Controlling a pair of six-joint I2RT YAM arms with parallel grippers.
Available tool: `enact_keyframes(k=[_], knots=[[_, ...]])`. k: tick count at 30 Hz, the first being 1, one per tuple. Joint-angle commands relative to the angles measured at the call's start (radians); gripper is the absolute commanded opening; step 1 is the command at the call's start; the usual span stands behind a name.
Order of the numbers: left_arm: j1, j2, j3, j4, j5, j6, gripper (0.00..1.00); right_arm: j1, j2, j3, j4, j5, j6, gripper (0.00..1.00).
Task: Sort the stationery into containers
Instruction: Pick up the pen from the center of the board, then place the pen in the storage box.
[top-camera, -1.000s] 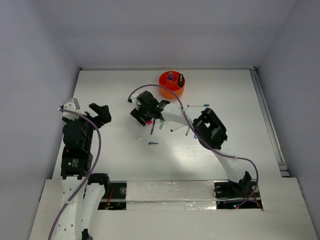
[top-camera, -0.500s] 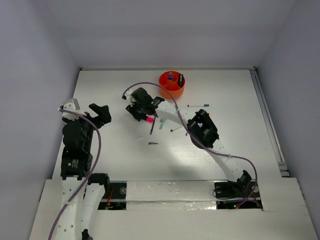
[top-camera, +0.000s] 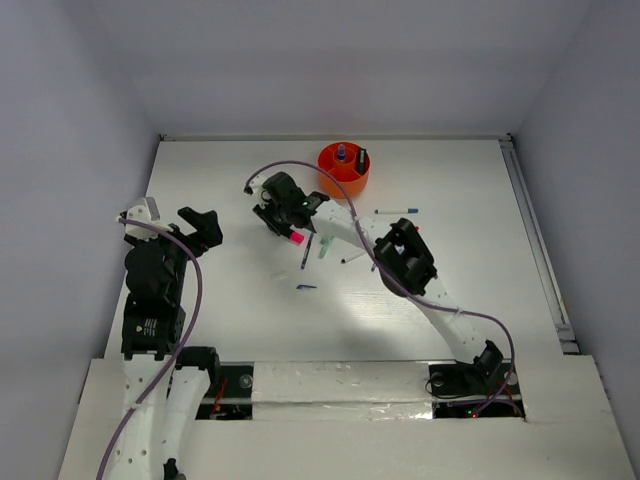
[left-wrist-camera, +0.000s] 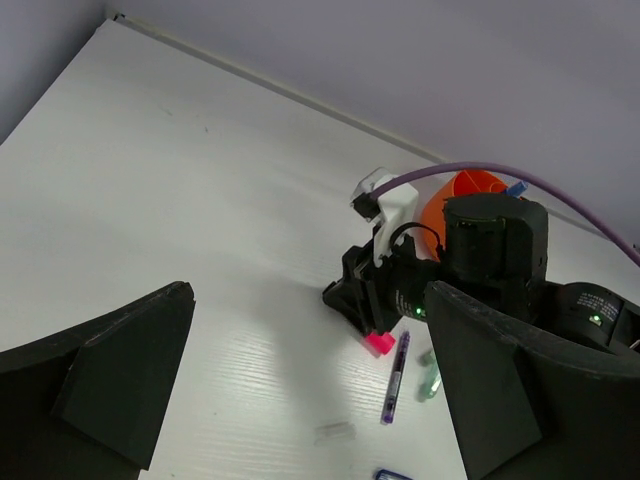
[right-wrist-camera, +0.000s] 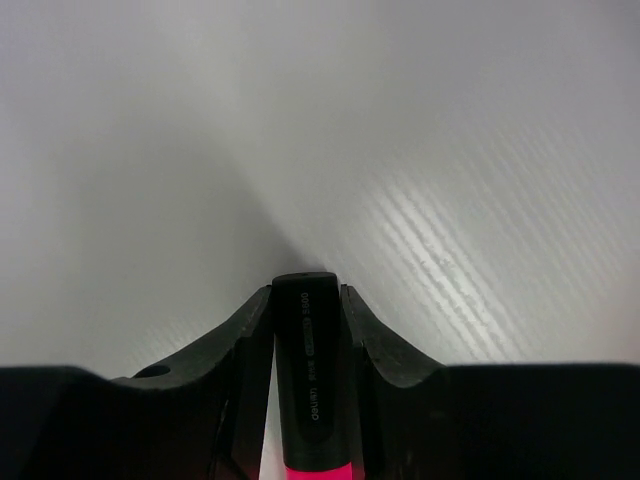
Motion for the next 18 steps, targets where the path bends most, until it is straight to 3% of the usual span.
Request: enact_keyframes(k=[1, 5, 7, 11, 18], knots=[[-0.002, -0.003, 0.036, 0.034, 0.01, 0.009, 0.99, -0.035, -0.1, -0.02, 0.183, 0.006, 0.054, 0.1], [-0.002, 0.005, 0.035, 0.038, 0.014, 0.012, 0.99, -0.095, -0.285, -0.156, 0.372, -0.098, 0.198, 0.09], [-0.002, 0.007, 0.035, 0.038, 0.019, 0.011, 0.99, -0.144, -0.417, -0.289, 0.568, -0.123, 0.271, 0.1], [-0.002, 0.014, 0.032, 0.041, 0.025, 0.012, 0.99, -0.247, -0.581, -0.469, 0.708, -0.106, 0.347, 0.1], [-0.011, 0.04, 0.032, 0.047, 0.077, 0.014, 0.99, -0.419, -0.653, -0.623, 0.944, -0.063, 0.481, 0.12]])
